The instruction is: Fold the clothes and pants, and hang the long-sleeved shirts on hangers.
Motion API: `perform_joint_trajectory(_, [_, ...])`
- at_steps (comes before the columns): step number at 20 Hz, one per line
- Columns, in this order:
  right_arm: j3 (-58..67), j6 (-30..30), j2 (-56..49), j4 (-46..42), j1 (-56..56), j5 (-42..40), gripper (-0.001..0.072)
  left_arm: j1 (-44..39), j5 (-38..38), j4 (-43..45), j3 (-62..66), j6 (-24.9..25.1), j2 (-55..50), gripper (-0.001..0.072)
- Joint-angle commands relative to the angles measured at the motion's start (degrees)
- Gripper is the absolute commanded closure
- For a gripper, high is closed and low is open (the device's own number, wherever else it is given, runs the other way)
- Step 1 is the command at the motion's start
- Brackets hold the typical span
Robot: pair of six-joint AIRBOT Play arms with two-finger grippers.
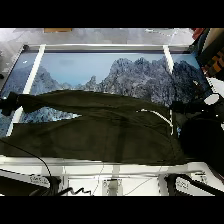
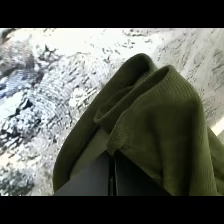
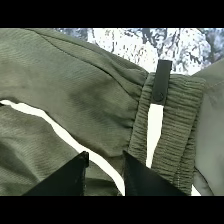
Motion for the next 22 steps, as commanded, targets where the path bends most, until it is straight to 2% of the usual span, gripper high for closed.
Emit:
perform_joint_trajectory(1, [0.0, 0.0, 0.0, 0.5, 0.0, -0.5, 0.0452, -0.3, 1.0, -2.6, 0.8, 2.7, -0.1, 0.0690])
perform_joint_trajectory(3, [0.4, 0.4, 0.0, 0.5, 0.0, -2.1, 0.0452, -0.5, -0.2, -9.7, 3.3, 7.9, -0.1, 0.0692])
perform_joint_trajectory(5, [1.5, 3.0, 0.0, 0.5, 0.0, -5.3, 0.0453, -1.4, -2.0, -14.2, 7.9, 10.5, -0.1, 0.0693])
perform_joint_trajectory(8, [4.0, 5.7, 0.0, 0.5, 0.0, -9.3, 0.0452, -4.4, -2.4, -15.1, 18.7, 10.0, -0.2, 0.0696])
perform_joint_trajectory(12, [6.8, 6.0, 0.0, 0.0, 0.0, -10.8, 0.0453, -6.9, -4.0, -15.1, 33.1, 10.0, -0.3, 0.0697])
perform_joint_trajectory(13, [7.2, 6.0, 0.0, -0.9, 0.0, -10.8, 0.0452, -6.4, -6.3, -15.0, 35.3, 11.6, -0.1, 0.0697])
perform_joint_trajectory(14, [7.3, 6.0, 0.0, -1.7, 0.0, -10.9, 0.0452, -5.5, -9.1, -14.8, 35.5, 15.6, 0.4, 0.0696])
perform_joint_trajectory(17, [7.2, 6.0, 0.0, -3.5, 0.0, -10.3, 0.0452, -1.9, -25.7, -6.5, 31.8, 32.4, 0.5, 0.0695])
perform_joint_trajectory(18, [7.2, 6.0, 0.0, -3.5, 0.0, -10.1, 0.0452, -0.7, -29.7, -2.0, 28.9, 35.7, 0.4, 0.0695])
perform_joint_trajectory(19, [7.2, 6.0, 0.0, -3.5, 0.0, -9.7, 0.0452, 0.6, -32.3, 3.5, 25.5, 37.5, 0.0, 0.0695])
perform_joint_trajectory(22, [7.2, 6.0, 0.0, -3.8, 0.0, -8.0, 0.0453, 4.6, -32.8, 13.2, 16.4, 37.0, -1.0, 0.0691])
